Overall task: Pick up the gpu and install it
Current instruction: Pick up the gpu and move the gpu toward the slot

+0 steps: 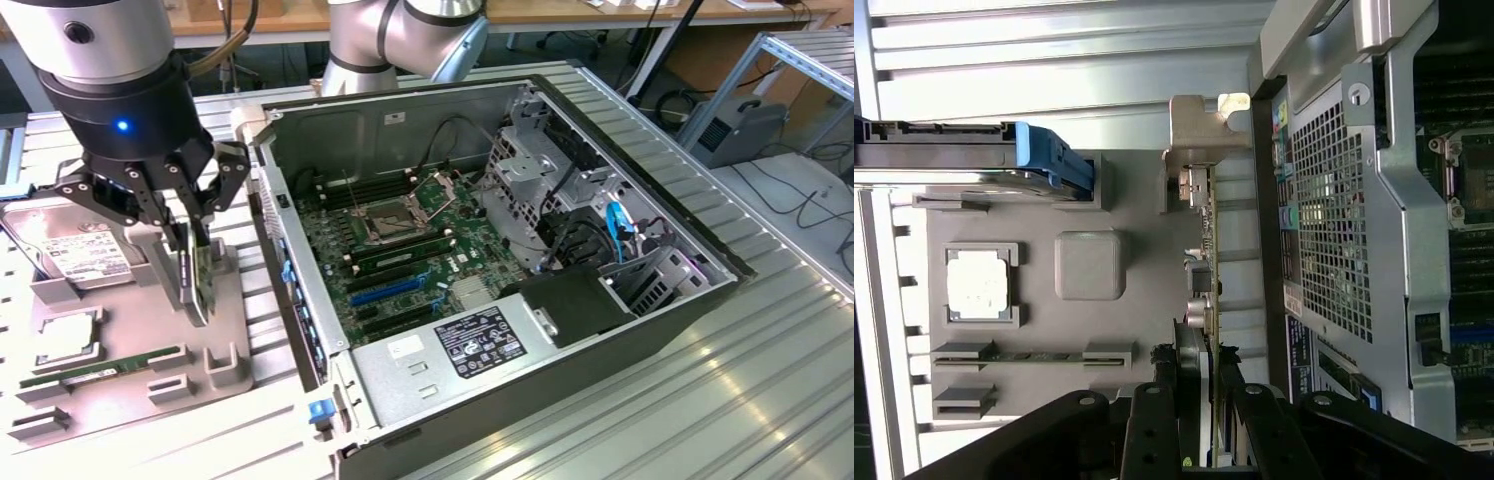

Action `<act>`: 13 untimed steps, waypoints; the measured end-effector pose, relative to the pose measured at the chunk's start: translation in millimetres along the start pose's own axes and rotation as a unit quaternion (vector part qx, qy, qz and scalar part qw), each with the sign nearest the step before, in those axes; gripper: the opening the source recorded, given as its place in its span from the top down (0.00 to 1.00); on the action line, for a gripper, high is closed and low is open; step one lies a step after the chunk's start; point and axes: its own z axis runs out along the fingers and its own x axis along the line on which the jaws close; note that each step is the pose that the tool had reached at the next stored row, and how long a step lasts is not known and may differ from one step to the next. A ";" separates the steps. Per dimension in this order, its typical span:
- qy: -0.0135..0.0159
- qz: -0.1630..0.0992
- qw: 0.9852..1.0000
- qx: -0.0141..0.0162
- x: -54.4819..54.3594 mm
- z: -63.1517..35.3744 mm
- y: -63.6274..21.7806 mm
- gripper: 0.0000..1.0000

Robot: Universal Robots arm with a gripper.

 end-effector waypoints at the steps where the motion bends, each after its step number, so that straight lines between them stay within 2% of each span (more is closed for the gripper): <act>1: 0.000 0.000 1.000 0.000 0.0 -0.2 0.0 0.73; 13: 0.000 0.000 1.000 0.000 -0.1 -3.5 0.1 0.73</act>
